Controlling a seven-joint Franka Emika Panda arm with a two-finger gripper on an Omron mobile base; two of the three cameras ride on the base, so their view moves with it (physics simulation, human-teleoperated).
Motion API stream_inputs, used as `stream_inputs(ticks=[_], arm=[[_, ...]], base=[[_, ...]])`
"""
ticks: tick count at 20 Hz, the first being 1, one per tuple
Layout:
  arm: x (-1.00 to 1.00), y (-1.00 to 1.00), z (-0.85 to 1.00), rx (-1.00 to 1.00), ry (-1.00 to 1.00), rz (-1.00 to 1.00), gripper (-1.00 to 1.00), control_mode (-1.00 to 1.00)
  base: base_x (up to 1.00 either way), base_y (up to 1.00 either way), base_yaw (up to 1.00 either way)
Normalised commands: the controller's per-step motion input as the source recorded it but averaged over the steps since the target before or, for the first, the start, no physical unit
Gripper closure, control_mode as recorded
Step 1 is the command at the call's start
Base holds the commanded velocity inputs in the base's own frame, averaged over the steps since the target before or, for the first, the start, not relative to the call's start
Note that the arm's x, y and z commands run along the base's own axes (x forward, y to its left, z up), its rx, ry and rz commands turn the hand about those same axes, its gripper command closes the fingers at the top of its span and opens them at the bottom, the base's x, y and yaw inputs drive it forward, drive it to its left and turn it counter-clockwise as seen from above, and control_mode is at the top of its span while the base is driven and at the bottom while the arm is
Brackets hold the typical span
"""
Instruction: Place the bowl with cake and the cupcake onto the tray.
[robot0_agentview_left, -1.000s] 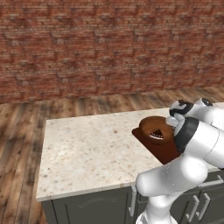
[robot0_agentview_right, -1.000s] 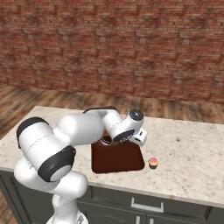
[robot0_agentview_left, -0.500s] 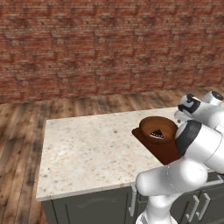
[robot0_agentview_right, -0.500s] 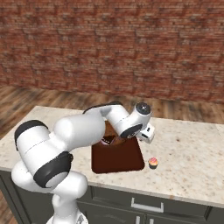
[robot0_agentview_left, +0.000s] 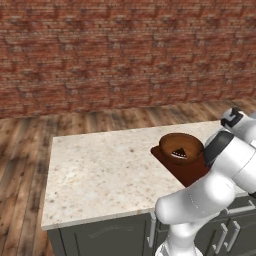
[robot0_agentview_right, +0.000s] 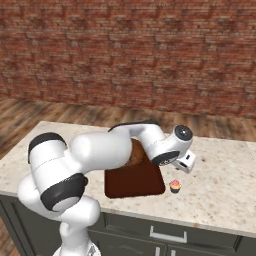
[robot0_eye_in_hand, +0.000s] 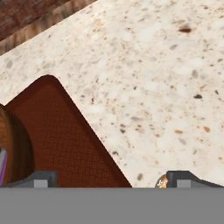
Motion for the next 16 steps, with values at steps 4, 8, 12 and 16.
stream_inputs(ticks=[4,8,12,16], arm=[[-0.12,-0.18,-0.19,-0.04,0.02,-0.01,-1.0,-1.0],[-0.2,-0.32,-0.41,-0.1,0.06,-0.02,-1.0,-1.0],[-0.03,-0.1,-0.24,-0.06,0.0,0.0,-1.0,-1.0],[0.0,0.0,-0.18,-0.07,0.0,0.0,-1.0,-1.0]], base=[[0.0,0.0,0.0],[0.0,0.0,0.0],[0.0,0.0,0.0],[0.0,0.0,0.0]])
